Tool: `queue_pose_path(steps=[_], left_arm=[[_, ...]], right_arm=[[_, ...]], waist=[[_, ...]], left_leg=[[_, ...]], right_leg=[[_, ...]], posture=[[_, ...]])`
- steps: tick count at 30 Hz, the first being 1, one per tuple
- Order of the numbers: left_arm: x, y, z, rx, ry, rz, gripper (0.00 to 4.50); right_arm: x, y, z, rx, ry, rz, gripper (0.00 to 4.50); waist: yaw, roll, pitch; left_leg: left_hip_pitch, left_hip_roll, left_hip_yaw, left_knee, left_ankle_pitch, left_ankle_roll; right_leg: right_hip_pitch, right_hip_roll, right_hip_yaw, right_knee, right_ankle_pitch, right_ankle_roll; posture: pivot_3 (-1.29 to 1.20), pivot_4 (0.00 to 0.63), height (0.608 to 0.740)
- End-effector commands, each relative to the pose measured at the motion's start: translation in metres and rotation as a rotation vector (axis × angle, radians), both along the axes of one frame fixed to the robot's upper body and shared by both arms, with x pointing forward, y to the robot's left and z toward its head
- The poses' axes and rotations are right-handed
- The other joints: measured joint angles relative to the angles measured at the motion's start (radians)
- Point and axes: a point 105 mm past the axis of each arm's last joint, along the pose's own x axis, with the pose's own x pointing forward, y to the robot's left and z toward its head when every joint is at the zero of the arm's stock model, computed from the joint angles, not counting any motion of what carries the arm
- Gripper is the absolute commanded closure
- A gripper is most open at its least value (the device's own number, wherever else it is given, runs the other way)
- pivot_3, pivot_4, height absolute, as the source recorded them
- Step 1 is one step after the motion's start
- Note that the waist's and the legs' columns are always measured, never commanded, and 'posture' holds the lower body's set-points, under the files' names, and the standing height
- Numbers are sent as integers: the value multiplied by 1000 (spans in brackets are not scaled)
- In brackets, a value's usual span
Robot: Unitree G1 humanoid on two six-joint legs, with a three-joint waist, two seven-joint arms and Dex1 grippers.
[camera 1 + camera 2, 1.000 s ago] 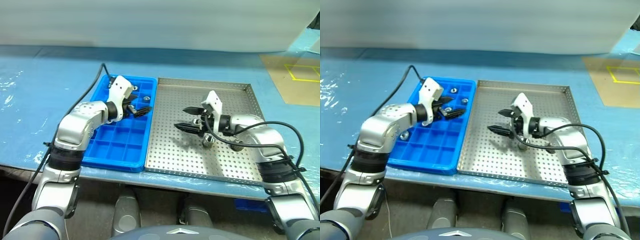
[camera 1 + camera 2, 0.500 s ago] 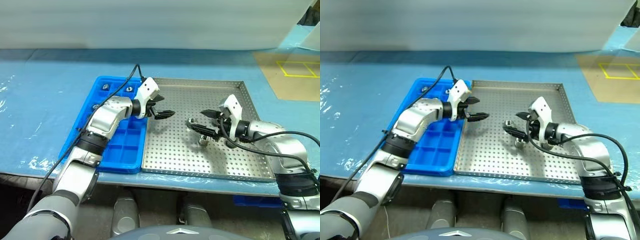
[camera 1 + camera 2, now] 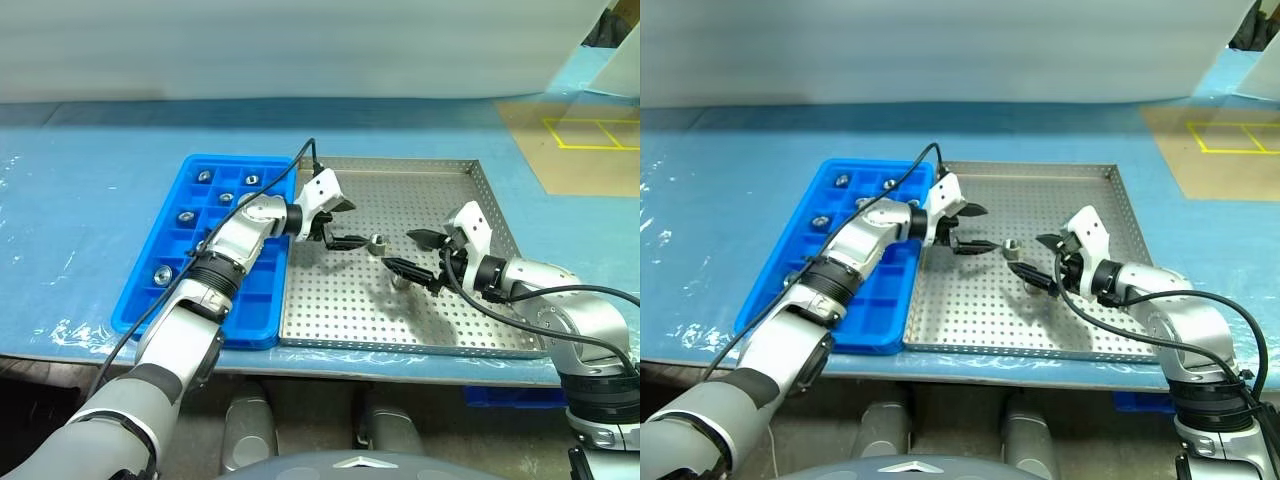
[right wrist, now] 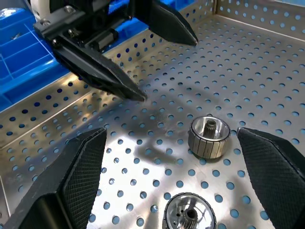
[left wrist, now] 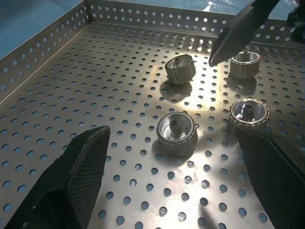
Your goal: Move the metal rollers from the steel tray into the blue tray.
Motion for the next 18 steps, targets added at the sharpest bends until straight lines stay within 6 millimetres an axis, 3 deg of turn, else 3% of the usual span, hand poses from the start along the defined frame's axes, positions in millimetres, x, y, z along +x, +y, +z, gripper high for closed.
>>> queue_pose_path(steps=[1, 10, 18], left_arm=[[2, -6, 7, 18, -30, -39, 43], [2, -19, -2, 74, -10, -90, 43], [7, -32, 8, 150, -70, -128, 43]], right_arm=[[-4, 1, 11, 16, -40, 0, 0], [-10, -2, 10, 18, -41, -31, 0], [-13, -4, 11, 18, -45, -55, 0]], waist=[[0, 0, 0], [-1, 0, 0], [-9, 0, 0]], left_leg=[[0, 0, 0, 0, 0, 0], [0, 0, 0, 0, -1, 1], [0, -1, 0, 0, -1, 2]], right_leg=[[0, 0, 0, 0, 0, 0], [1, 0, 0, -2, 0, 0], [2, 0, 0, -5, 1, 1]], posture=[[-180, 150, 740], [-228, 150, 740], [-254, 150, 740]])
